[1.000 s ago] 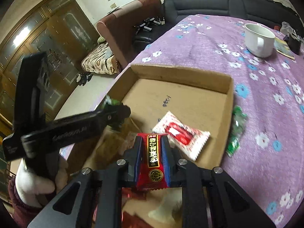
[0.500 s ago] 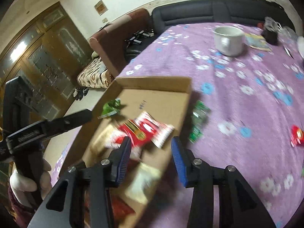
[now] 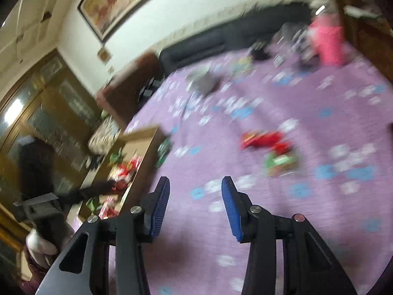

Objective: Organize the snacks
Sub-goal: 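Grasp a red wrapped candy with the left gripper while the right grasps a clear mooncake packet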

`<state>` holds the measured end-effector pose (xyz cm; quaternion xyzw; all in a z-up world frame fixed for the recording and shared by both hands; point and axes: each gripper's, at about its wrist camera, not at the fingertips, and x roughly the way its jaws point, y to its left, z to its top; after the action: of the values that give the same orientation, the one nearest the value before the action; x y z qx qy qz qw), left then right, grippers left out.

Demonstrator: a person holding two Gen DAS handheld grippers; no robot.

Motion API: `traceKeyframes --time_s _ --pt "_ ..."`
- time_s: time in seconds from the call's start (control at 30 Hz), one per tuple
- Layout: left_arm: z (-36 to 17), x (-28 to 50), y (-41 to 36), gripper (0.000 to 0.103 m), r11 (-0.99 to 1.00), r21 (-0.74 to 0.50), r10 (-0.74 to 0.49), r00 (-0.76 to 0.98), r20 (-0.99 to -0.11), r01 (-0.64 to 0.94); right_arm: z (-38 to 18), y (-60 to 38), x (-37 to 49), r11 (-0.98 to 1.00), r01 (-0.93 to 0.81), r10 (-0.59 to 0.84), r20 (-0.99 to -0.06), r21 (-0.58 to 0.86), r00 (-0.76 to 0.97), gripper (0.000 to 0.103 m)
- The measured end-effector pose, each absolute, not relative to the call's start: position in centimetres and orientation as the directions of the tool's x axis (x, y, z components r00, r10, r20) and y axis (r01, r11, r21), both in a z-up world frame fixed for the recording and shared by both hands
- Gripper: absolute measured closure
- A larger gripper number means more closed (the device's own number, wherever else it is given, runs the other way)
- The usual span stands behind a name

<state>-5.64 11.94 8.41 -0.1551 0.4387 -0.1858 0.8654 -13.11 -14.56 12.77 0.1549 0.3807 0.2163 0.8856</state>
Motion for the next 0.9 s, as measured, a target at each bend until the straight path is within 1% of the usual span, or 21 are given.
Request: traceKeyframes --time_s 0.1,0.13,0.17,0.2,0.27,0.3,0.37,0.4,0.47,0.57,0.67,0.7,0.77,0.83,0.9 --pt "7.2 -5.5 8.8 0.024 0.869 -0.445 -0.489 0.505 -0.712 0.215 17.2 -19.2 -15.5 0.901 -0.239 0.415 -0.559 0.362 0.717 0.059" --pt "6.7 -5.4 7.9 0.024 0.867 -0.448 -0.494 0.492 -0.717 0.219 18.6 -20.5 -16.1 0.915 -0.228 0.383 -0.548 0.332 0.744 0.057" --pt "6.0 -5.3 6.7 0.024 0.864 -0.451 -0.502 0.471 -0.726 0.226 20.4 -22.1 -16.9 0.934 -0.211 0.34 -0.536 0.289 0.773 0.051" --pt "5.5 -5.2 5.9 0.024 0.861 -0.453 -0.508 0.455 -0.732 0.232 21.8 -23.3 -17.4 0.949 -0.193 0.301 -0.527 0.251 0.795 0.048" --pt "4.5 -5.1 4.2 0.025 0.859 -0.449 -0.512 0.428 -0.745 0.248 24.2 -25.3 -18.2 0.972 -0.154 0.225 -0.507 0.179 0.832 0.046" --pt "4.0 -5.1 3.4 0.025 0.863 -0.436 -0.505 0.422 -0.753 0.254 25.3 -26.3 -18.7 0.983 -0.127 0.177 -0.5 0.133 0.848 0.041" --pt "3.1 -5.0 2.1 0.025 0.88 -0.396 -0.474 0.426 -0.771 0.261 26.3 -27.5 -18.5 0.997 -0.069 0.082 -0.511 0.045 0.855 0.036" --pt "2.8 -5.0 1.7 0.025 0.889 -0.375 -0.455 0.433 -0.778 0.262 26.2 -27.8 -18.4 0.998 -0.059 0.066 -0.52 0.03 0.852 0.036" --pt "2.1 -5.1 1.2 0.025 0.903 -0.339 -0.426 0.444 -0.788 0.265 24.6 -27.6 -17.4 0.997 -0.077 0.081 -0.565 0.031 0.821 0.036" --pt "1.1 -5.1 0.7 0.024 0.912 -0.322 -0.406 0.447 -0.797 0.256 20.2 -26.6 -15.5 0.989 -0.12 0.147 -0.644 0.086 0.751 0.036" --pt "1.2 -5.4 0.6 0.021 0.918 -0.302 -0.392 0.468 -0.792 0.258 15.1 -24.2 -13.2 0.975 -0.157 0.221 -0.704 0.155 0.675 0.036" --pt "1.2 -5.5 0.6 0.018 0.917 -0.306 -0.395 0.47 -0.789 0.257 13.1 -23.1 -12.0 0.97 -0.164 0.243 -0.723 0.18 0.646 0.036" --pt "1.1 -5.6 0.9 0.011 0.903 -0.352 -0.429 0.47 -0.771 0.246 10.8 -21.7 -10.5 0.966 -0.163 0.258 -0.743 0.201 0.617 0.037" --pt "0.9 -5.7 1.2 0.001 0.883 -0.402 -0.47 0.469 -0.748 0.244 8.3 -20.2 -8.6 0.961 -0.152 0.275 -0.765 0.229 0.583 0.037" --pt "0.9 -5.8 1.2 0.001 0.876 -0.416 -0.482 0.478 -0.734 0.245 6.6 -18.7 -7.1 0.962 -0.141 0.27 -0.775 0.232 0.571 0.037"
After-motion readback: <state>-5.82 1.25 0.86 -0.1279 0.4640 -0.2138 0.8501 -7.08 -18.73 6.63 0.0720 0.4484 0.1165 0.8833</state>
